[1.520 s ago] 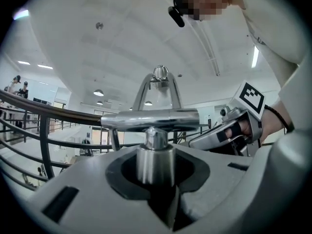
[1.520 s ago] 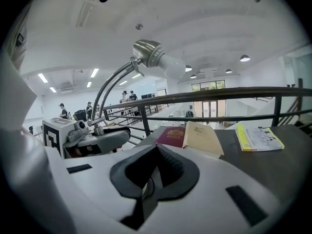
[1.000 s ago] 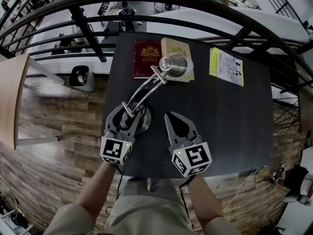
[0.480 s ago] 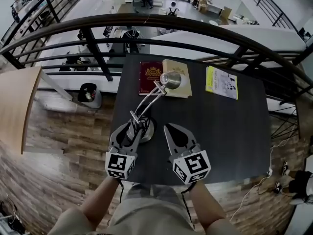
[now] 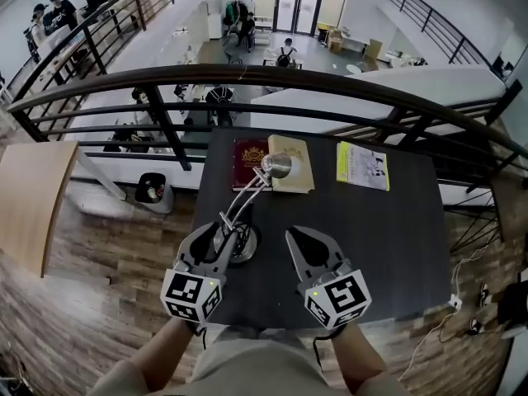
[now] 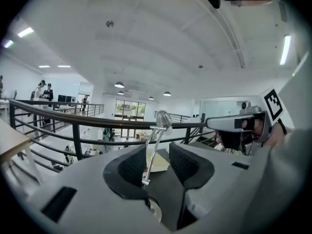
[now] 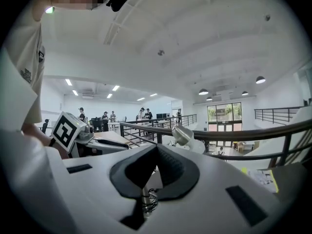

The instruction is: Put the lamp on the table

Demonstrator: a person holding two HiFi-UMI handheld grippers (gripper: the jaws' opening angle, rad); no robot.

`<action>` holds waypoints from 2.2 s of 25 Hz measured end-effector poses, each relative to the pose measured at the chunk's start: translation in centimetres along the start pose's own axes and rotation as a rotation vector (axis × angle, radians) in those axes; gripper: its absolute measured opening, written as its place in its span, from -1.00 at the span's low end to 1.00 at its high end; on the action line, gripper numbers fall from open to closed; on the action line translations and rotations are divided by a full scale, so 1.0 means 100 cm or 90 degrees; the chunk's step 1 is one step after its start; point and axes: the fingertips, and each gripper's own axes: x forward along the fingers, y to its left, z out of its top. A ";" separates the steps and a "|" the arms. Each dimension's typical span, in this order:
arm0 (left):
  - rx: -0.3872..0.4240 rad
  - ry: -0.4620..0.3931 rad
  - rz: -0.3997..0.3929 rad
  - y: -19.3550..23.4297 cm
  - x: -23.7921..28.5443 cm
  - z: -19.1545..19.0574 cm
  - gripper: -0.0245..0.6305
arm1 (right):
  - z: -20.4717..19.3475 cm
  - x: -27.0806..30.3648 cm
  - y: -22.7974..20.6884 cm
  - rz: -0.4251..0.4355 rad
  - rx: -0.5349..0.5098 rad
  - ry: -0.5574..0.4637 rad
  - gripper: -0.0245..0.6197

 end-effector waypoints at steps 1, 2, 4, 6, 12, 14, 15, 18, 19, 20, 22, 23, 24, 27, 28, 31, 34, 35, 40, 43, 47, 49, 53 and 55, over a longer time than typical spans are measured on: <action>0.004 -0.007 -0.008 -0.005 -0.001 0.009 -0.45 | 0.010 -0.005 0.002 0.003 -0.009 -0.007 -0.93; 0.013 -0.015 -0.016 -0.010 -0.003 0.019 -0.46 | 0.020 -0.010 0.003 0.004 -0.017 -0.014 -0.93; 0.028 -0.032 -0.030 -0.020 -0.006 0.035 -0.50 | 0.037 -0.019 0.005 0.002 -0.027 -0.032 -0.93; 0.037 -0.051 -0.044 -0.030 -0.011 0.051 -0.65 | 0.051 -0.028 0.007 0.000 -0.035 -0.049 -0.93; 0.082 -0.089 -0.080 -0.056 -0.029 0.089 -0.78 | 0.067 -0.054 0.008 -0.013 -0.050 -0.061 -0.93; 0.088 -0.129 -0.095 -0.063 -0.038 0.099 -0.89 | 0.064 -0.064 0.008 -0.019 -0.049 -0.055 -0.93; 0.085 -0.155 -0.105 -0.067 -0.044 0.104 -0.91 | 0.062 -0.069 0.008 -0.021 -0.048 -0.053 -0.93; 0.084 -0.193 -0.124 -0.079 -0.053 0.102 -0.91 | 0.052 -0.079 0.009 -0.026 -0.042 -0.049 -0.93; 0.089 -0.189 -0.128 -0.083 -0.055 0.095 -0.91 | 0.048 -0.082 0.010 -0.026 -0.034 -0.050 -0.93; 0.094 -0.182 -0.133 -0.087 -0.056 0.087 -0.91 | 0.045 -0.084 0.011 -0.026 -0.021 -0.052 -0.93; 0.097 -0.171 -0.141 -0.095 -0.058 0.073 -0.91 | 0.041 -0.086 0.017 -0.024 0.010 -0.061 -0.93; 0.095 -0.169 -0.143 -0.098 -0.058 0.067 -0.91 | 0.039 -0.087 0.020 -0.026 0.016 -0.066 -0.93; 0.093 -0.167 -0.148 -0.101 -0.059 0.062 -0.91 | 0.037 -0.088 0.023 -0.028 0.014 -0.068 -0.93; 0.090 -0.152 -0.168 -0.111 -0.063 0.043 -0.91 | 0.026 -0.091 0.036 -0.022 -0.008 -0.065 -0.93; 0.090 -0.151 -0.173 -0.114 -0.064 0.042 -0.91 | 0.022 -0.092 0.041 -0.015 -0.011 -0.063 -0.93; 0.100 -0.158 -0.176 -0.119 -0.066 0.046 -0.91 | 0.016 -0.093 0.049 -0.006 -0.011 -0.054 -0.93; 0.101 -0.157 -0.171 -0.116 -0.065 0.049 -0.91 | 0.018 -0.093 0.050 -0.016 -0.029 -0.051 -0.93; 0.101 -0.154 -0.170 -0.115 -0.065 0.048 -0.91 | 0.019 -0.093 0.049 -0.023 -0.037 -0.052 -0.93; 0.127 -0.171 -0.185 -0.124 -0.070 0.052 -0.91 | 0.016 -0.096 0.042 -0.044 -0.069 -0.033 -0.93; 0.135 -0.167 -0.186 -0.130 -0.071 0.054 -0.91 | 0.011 -0.098 0.036 -0.058 -0.082 -0.008 -0.93; 0.107 -0.158 -0.186 -0.129 -0.069 0.053 -0.91 | 0.011 -0.100 0.035 -0.059 -0.082 -0.004 -0.93; 0.099 -0.159 -0.183 -0.129 -0.067 0.056 -0.92 | 0.010 -0.101 0.034 -0.059 -0.083 -0.002 -0.93; 0.097 -0.152 -0.180 -0.127 -0.062 0.055 -0.91 | 0.014 -0.102 0.029 -0.061 -0.084 -0.010 -0.93; 0.100 -0.155 -0.179 -0.128 -0.061 0.055 -0.91 | 0.014 -0.102 0.028 -0.061 -0.084 -0.013 -0.93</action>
